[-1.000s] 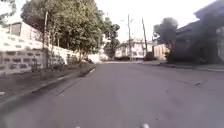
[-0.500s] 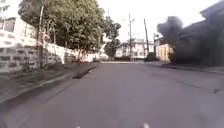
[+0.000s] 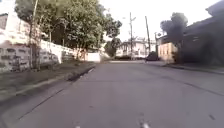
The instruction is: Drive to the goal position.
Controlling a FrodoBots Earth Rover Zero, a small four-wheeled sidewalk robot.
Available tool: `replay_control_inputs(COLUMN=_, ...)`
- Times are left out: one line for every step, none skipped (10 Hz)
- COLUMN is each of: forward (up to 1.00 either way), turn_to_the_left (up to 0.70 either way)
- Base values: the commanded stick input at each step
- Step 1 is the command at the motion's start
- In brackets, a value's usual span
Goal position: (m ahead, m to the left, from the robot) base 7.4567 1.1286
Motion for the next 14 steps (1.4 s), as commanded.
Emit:
replay_control_inputs(forward=1.00, turn_to_the_left=0.00)
replay_control_inputs(forward=1.00, turn_to_the_left=0.00)
replay_control_inputs(forward=1.00, turn_to_the_left=0.00)
replay_control_inputs(forward=1.00, turn_to_the_left=0.00)
replay_control_inputs(forward=1.00, turn_to_the_left=0.00)
replay_control_inputs(forward=1.00, turn_to_the_left=0.00)
replay_control_inputs(forward=1.00, turn_to_the_left=0.00)
replay_control_inputs(forward=1.00, turn_to_the_left=0.00)
replay_control_inputs(forward=1.00, turn_to_the_left=0.00)
replay_control_inputs(forward=1.00, turn_to_the_left=0.00)
replay_control_inputs(forward=1.00, turn_to_the_left=0.00)
replay_control_inputs(forward=1.00, turn_to_the_left=0.00)
replay_control_inputs(forward=1.00, turn_to_the_left=0.00)
replay_control_inputs(forward=1.00, turn_to_the_left=0.00)
